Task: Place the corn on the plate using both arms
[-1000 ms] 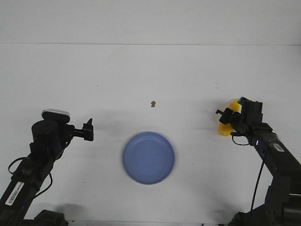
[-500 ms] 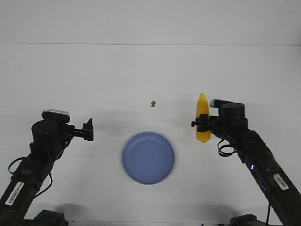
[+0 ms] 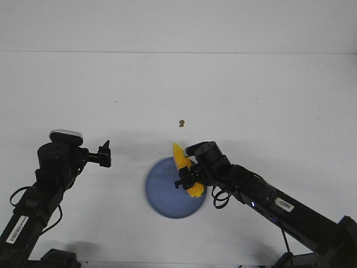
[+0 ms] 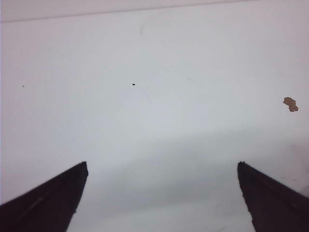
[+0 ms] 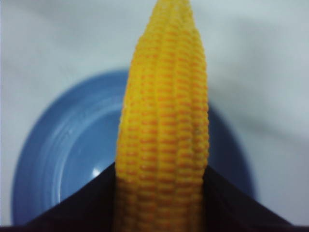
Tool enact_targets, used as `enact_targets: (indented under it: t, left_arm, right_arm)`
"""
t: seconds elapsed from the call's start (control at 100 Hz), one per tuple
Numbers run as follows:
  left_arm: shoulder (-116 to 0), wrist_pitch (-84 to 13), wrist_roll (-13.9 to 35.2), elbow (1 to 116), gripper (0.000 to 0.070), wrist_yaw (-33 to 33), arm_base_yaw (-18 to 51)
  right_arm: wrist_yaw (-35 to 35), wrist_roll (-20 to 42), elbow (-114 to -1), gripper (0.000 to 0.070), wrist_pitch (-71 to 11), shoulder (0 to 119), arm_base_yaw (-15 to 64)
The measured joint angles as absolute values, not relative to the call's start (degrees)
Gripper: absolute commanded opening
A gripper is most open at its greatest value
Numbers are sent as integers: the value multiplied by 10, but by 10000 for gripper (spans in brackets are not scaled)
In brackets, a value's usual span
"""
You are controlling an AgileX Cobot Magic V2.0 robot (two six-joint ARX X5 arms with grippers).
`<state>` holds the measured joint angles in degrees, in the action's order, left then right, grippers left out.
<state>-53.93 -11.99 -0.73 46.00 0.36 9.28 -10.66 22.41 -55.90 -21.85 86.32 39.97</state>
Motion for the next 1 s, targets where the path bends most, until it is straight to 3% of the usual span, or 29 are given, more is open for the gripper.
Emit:
enact_targets:
  t: [0.15, 0.26, 0.59, 1.0]
  left_arm:
    - [-539, -120, -7, 460, 633, 4, 93]
    - [-539, -120, -7, 460, 633, 3, 93]
    - [-538, -117, -7, 460, 625, 3, 93]
    - [-528, -112, -4, 460, 622, 4, 93]
  right_arm:
    - [-101, 226, -559, 550, -219, 887, 423]
    - [-79, 227, -559, 635, -209, 886, 433]
    - [9, 208, -559, 635, -241, 784, 411]
    - [169, 109, -559, 635, -360, 522, 238]
